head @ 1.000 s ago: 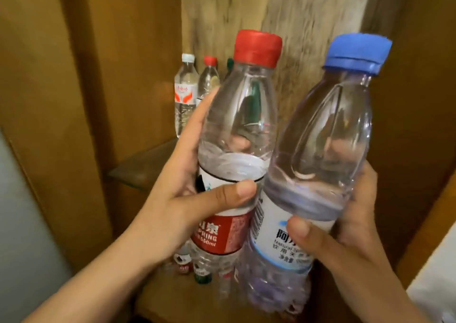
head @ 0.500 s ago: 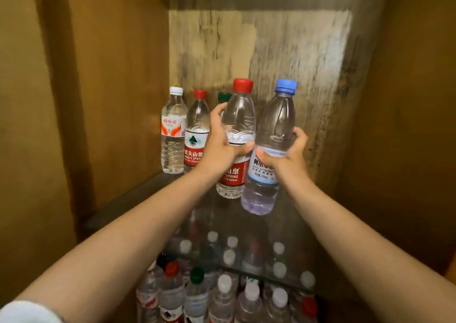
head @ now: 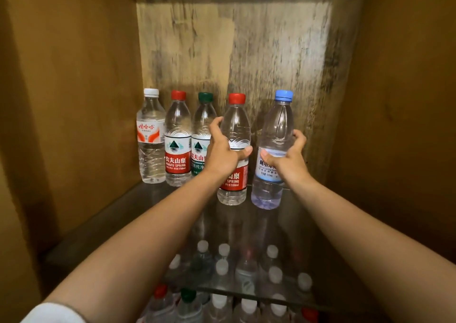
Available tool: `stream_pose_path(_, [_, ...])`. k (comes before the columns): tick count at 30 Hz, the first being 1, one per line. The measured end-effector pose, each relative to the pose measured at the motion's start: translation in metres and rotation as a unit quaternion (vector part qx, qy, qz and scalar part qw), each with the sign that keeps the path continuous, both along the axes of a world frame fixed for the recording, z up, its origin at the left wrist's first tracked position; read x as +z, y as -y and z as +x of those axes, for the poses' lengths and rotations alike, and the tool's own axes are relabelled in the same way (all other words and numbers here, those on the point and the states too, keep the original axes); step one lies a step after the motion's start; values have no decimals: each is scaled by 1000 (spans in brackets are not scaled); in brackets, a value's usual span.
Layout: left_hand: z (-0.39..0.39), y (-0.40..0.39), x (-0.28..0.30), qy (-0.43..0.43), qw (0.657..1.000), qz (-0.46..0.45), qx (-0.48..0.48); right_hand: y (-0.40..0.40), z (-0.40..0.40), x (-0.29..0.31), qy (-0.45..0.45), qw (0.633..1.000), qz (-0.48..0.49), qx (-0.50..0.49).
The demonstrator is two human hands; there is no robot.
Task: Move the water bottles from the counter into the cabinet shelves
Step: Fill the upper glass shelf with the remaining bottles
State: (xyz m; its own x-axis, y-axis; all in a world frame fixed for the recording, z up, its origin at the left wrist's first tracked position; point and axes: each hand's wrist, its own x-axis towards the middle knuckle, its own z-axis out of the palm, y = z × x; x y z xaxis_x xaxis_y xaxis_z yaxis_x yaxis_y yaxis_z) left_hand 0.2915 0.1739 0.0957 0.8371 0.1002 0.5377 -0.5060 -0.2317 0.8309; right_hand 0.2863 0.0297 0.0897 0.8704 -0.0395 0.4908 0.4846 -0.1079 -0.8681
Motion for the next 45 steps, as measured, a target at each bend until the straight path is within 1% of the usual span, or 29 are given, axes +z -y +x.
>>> stream_pose_path(6, [3,2,-4,0,1000,23,2,2,3,-7,-12,1000,-21,15])
stream_pose_path(8, [0,0,-5,2,999,51,11,2,-1,-9,-11,999,-39,32])
stream_pose_path(10, [-4,-5,-10,-3,994,98,38,4,-3,-9,-18,998,-52,44])
stream_pose_path(13, [-13,-14,-24,-55,979,165,111,9,-7,-9,-44,994,-92,32])
stream_pose_path(15, [-17,-20,-36,-89,970,190,122,11,-10,-13,-71,991,-115,5])
stream_pose_path(17, [-20,-22,-44,-110,965,206,119,11,-12,-18,-95,988,-118,-21])
stream_pose_path(20, [-20,-21,-44,-115,951,250,141,9,-8,-18,-109,986,-116,-40])
stream_pose_path(23, [-18,-17,-39,-112,935,287,174,5,-2,-15,-121,985,-114,-38])
stream_pose_path(27, [-15,-11,-38,-107,934,279,195,-2,7,-14,-129,987,-91,-36])
stream_pose_path(33, [-11,-2,-33,-131,926,272,228,-8,20,-14,-145,986,-66,-48])
stream_pose_path(40, [-5,3,-29,-153,922,257,247,-15,30,-14,-146,983,-82,-79])
stream_pose_path(45, [-1,4,-29,-148,914,272,262,-17,34,-13,-144,982,-87,-92])
